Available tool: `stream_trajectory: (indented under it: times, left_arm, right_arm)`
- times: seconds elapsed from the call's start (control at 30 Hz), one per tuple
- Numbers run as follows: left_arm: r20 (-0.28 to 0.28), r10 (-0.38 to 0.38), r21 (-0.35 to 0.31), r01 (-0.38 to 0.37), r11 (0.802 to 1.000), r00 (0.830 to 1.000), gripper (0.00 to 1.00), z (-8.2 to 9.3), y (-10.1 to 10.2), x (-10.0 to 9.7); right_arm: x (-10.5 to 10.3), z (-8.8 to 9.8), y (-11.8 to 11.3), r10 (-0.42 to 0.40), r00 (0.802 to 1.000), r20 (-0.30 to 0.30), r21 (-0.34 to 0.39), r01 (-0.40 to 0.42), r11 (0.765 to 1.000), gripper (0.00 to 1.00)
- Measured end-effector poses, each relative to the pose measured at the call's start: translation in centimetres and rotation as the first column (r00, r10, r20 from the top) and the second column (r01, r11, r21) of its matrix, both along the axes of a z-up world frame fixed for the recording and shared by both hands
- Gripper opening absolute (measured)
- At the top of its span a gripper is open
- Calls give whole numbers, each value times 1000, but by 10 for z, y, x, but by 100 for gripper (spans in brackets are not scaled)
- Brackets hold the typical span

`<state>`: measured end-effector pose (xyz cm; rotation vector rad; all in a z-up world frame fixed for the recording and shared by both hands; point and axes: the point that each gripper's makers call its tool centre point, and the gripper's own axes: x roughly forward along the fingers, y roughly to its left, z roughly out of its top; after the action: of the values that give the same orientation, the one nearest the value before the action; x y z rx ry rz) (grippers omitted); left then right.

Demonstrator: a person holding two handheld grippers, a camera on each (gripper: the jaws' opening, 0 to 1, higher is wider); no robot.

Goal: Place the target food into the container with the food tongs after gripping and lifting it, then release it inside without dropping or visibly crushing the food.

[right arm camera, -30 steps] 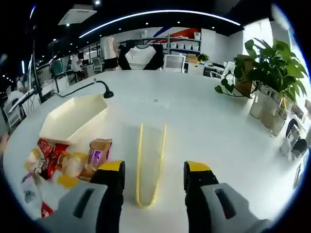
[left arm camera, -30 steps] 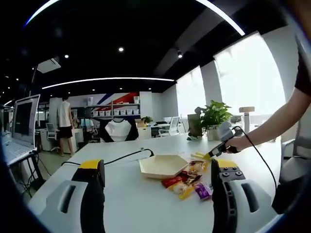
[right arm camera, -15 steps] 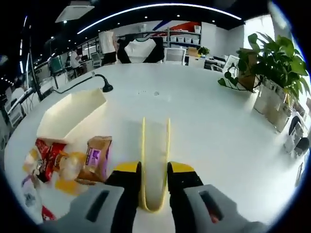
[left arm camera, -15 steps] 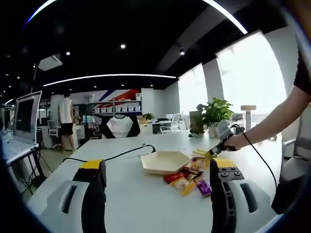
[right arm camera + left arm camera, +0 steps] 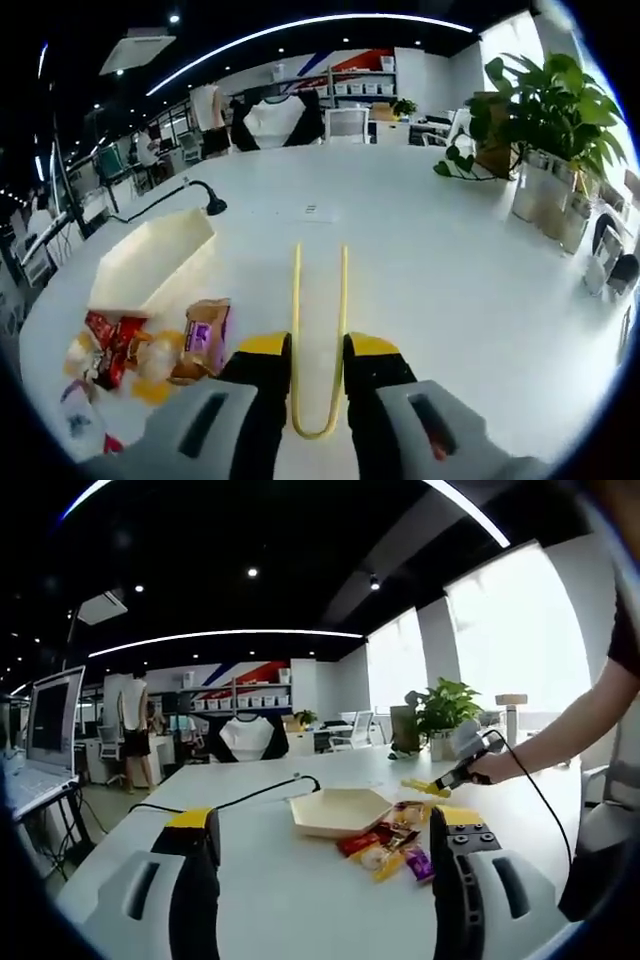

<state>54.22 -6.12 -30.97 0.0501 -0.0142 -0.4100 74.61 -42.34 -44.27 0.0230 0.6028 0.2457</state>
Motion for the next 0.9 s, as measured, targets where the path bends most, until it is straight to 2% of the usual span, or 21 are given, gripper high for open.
stream_trajectory:
  times: [0.23, 0.27, 0.33, 0.57, 0.7, 0.83, 0.87, 0.9]
  left_arm:
    - [-12, -34, -3, 34, 999, 999, 91, -5, -14, -1]
    - [-15, -37, -7, 37, 999, 999, 89, -5, -15, -1]
    - [-24, -61, -49, 60, 997, 998, 88, -4, -21, -3]
    - [-38, -71, -46, 70, 997, 997, 88, -9, -27, -6]
    - [-45, -93, -35, 91, 995, 995, 86, -10, -31, -10]
    - [-42, -104, -24, 103, 994, 994, 86, -10, -35, -13]
    - [-44, -105, -23, 104, 994, 994, 86, -11, -35, -13]
    - [-46, -107, -21, 106, 994, 993, 86, -13, -36, -13]
  right_arm:
    - [-19, 15, 5, 54, 998, 11, 10, -54, 998, 17]
    - [-23, 19, 9, 88, 996, 30, -2, -88, 996, 17]
    - [-30, 25, 12, 98, 994, 41, 12, -99, 995, 17]
    - [-57, 46, 27, 165, 983, 76, 41, -168, 985, 17]
    - [-72, 54, 36, 229, 968, 100, 11, -231, 973, 17]
    - [-96, 56, 49, 306, 946, 102, 35, -311, 950, 17]
    - [-100, 57, 53, 329, 938, 107, 40, -335, 941, 17]
    - [-108, 57, 57, 371, 921, 114, 36, -377, 925, 17]
